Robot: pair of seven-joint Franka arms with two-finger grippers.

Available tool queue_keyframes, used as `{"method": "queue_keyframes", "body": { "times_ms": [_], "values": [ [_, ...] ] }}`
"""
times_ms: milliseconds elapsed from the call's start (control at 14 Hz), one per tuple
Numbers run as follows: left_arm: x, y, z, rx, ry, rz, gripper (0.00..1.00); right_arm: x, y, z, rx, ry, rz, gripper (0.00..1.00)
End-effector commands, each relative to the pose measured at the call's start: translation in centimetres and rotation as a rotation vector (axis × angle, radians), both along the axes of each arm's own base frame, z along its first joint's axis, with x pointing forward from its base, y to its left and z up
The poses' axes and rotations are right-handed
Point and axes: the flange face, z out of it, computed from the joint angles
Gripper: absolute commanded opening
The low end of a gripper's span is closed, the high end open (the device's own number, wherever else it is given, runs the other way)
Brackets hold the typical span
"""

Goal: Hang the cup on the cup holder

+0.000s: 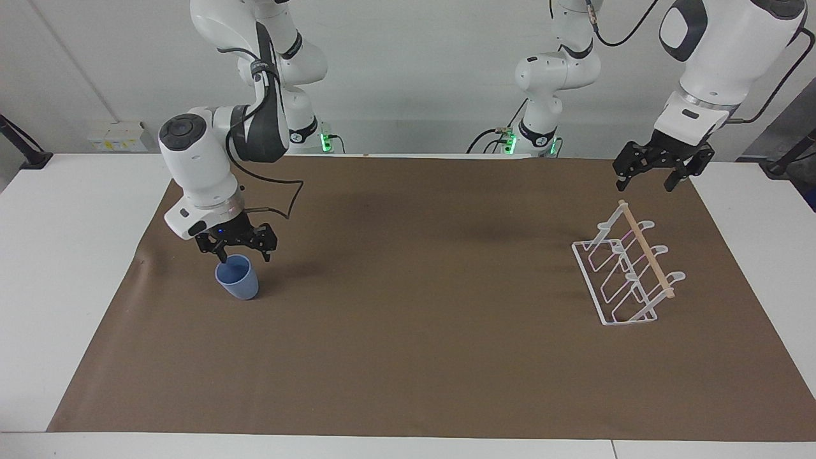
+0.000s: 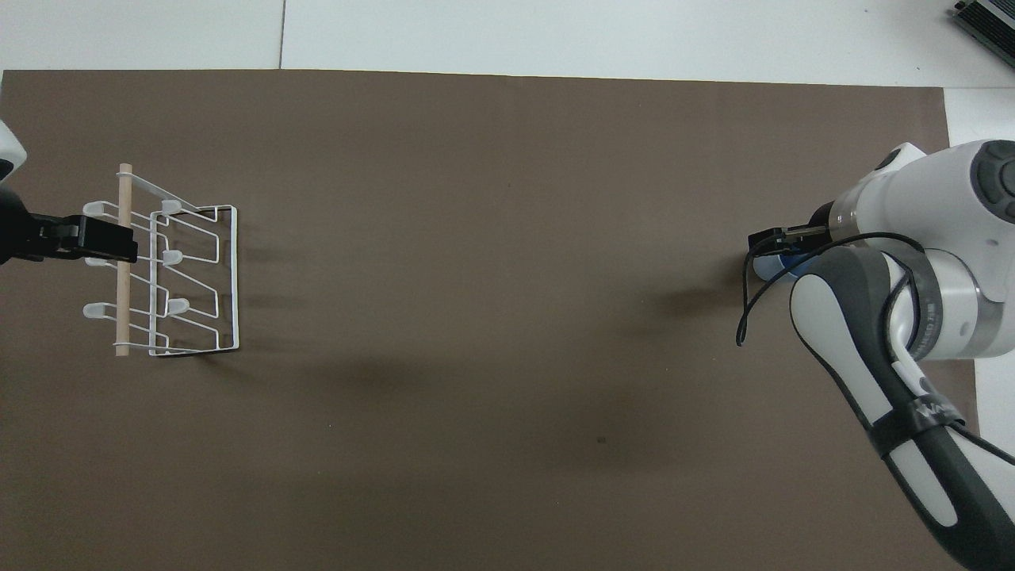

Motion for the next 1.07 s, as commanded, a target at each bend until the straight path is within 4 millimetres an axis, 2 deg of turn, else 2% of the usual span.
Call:
{"method": "queue_keyframes", "body": {
  "times_ms": [0, 214, 643, 1000],
  "values": [
    [-0.5, 0.3, 0.3, -0.004, -0.009, -0.008, 1.0, -1.2, -0.2, -1.4, 0.022, -0.036, 0.019, 1.0],
    [-0.5, 0.3, 0.3, -0.004, -0.009, -0.008, 1.0, -1.0, 0.0, -2.0, 0.021, -0.044, 0.019, 1.0],
    [-0.5, 0.3, 0.3, -0.004, -0.009, -0.008, 1.0, -0.6, 0.0, -5.6, 0.011, -0.087, 0.014, 1.0],
    [-0.5, 0.3, 0.3, -0.004, -0.009, -0.008, 1.0, -0.7, 0.1, -7.4, 0.008, -0.066, 0.012, 1.0]
  ]
}}
